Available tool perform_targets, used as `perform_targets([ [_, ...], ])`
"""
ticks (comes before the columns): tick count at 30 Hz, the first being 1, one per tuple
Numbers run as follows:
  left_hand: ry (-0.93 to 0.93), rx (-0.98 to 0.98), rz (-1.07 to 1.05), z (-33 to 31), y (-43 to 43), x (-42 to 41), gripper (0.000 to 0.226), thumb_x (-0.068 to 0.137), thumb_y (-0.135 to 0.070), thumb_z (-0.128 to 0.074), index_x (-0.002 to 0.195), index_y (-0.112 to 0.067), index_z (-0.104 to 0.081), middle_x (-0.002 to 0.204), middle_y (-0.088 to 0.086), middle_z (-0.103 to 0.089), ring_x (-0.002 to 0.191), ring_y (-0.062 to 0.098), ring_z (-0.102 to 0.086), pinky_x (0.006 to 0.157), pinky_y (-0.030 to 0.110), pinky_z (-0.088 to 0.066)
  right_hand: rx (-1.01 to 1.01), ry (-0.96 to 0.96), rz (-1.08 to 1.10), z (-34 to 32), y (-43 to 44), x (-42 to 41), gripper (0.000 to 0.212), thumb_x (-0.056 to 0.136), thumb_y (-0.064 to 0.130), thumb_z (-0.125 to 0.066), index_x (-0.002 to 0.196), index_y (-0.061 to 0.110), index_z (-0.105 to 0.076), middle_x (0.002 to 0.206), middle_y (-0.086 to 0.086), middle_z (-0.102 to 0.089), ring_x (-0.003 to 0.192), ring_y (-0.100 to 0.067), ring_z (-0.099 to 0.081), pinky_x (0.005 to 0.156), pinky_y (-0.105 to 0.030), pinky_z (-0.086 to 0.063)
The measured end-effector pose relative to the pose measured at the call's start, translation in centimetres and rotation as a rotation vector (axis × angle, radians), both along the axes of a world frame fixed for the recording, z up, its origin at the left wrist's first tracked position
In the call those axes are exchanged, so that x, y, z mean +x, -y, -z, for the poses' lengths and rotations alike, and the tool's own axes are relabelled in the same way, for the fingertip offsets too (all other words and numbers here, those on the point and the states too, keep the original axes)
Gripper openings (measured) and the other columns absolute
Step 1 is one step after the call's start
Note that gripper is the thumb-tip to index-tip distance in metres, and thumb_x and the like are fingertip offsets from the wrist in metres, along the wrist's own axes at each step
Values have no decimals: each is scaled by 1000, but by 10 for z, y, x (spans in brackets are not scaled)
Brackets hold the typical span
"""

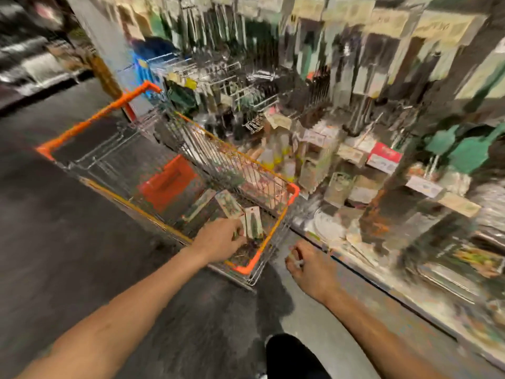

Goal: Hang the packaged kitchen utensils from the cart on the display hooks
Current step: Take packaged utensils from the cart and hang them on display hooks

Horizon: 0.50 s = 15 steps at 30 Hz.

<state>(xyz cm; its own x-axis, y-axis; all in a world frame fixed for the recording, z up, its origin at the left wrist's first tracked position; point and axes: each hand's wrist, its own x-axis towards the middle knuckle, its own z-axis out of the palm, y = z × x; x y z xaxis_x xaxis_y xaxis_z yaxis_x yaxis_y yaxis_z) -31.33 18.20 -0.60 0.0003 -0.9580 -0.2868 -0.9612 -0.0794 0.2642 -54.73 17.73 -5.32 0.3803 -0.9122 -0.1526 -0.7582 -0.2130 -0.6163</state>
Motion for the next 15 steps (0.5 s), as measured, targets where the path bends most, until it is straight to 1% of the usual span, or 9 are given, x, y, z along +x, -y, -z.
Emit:
perform_targets([
  [1, -7, 23, -32, 12, 2, 11, 13, 94, -39, -58, 89, -27, -57, 96, 3, -69, 98, 28, -64, 75, 38, -49, 14, 0, -15, 5, 3, 13, 5, 88, 8, -60, 93, 7, -58, 83, -8, -56, 76, -25, -59, 65, -24, -36],
  [2, -17, 45, -56, 25, 6, 22, 13, 95, -37, -56, 91, -25, -58, 98, 3, -69, 99, 27, -64, 75, 37, -50, 33, -11, -27, 12, 8, 26, 9, 89, 11, -60, 97, 6, -60, 88, -11, -61, 83, -30, -61, 71, -31, -44],
  [3, -28, 74, -80, 37, 10, 32, 14, 95, -36, -55, 92, -23, -59, 99, 2, -69, 99, 27, -64, 75, 37, -50, 72, -25, -37, 19, 14, 40, 15, 90, 13, -59, 102, 6, -61, 93, -14, -64, 88, -34, -62, 76, -37, -49],
  [4, -43, 93, -101, 49, 15, 43, 14, 96, -35, -56, 94, -22, -61, 100, 2, -69, 99, 27, -64, 76, 36, -49, 100, -37, -47, 25, 20, 53, 18, 90, 15, -58, 105, 6, -61, 96, -16, -65, 90, -36, -62, 78, -42, -51],
  [6, -75, 146, -148, 72, 27, 67, 14, 97, -34, -57, 98, -21, -62, 103, 2, -68, 100, 26, -63, 77, 35, -48, 118, -52, -78, 40, 37, 82, 17, 90, 16, -57, 104, 6, -60, 98, -17, -64, 90, -38, -62, 73, -42, -49],
  [8, -129, 208, -189, 94, 44, 92, 13, 98, -32, -58, 99, -20, -63, 103, 2, -67, 99, 24, -62, 77, 33, -46, 141, -83, -86, 53, 56, 113, 18, 91, 18, -56, 105, 6, -58, 101, -19, -63, 94, -38, -62, 72, -38, -43],
  [11, -177, 294, -238, 130, 75, 129, 10, 98, -33, -56, 95, -25, -59, 101, 0, -65, 96, 22, -60, 78, 35, -47, 183, -166, -109, 75, 92, 159, 29, 97, 26, -51, 119, 7, -54, 112, -18, -63, 105, -37, -60, 82, -38, -46],
  [13, -186, 344, -248, 156, 97, 151, 10, 98, -34, -55, 99, -25, -60, 104, -1, -63, 100, 20, -58, 81, 34, -48, 271, -140, -79, 97, 116, 186, 27, 97, 27, -52, 117, 9, -55, 112, -14, -66, 99, -31, -64, 84, -39, -51],
  [15, -203, 422, -251, 180, 117, 169, 16, 99, -32, -55, 105, -19, -63, 106, 1, -65, 101, 20, -59, 85, 36, -51, 364, -110, -9, 120, 137, 207, 20, 97, 24, -54, 112, 11, -56, 109, -9, -67, 93, -25, -63, 85, -41, -54],
])
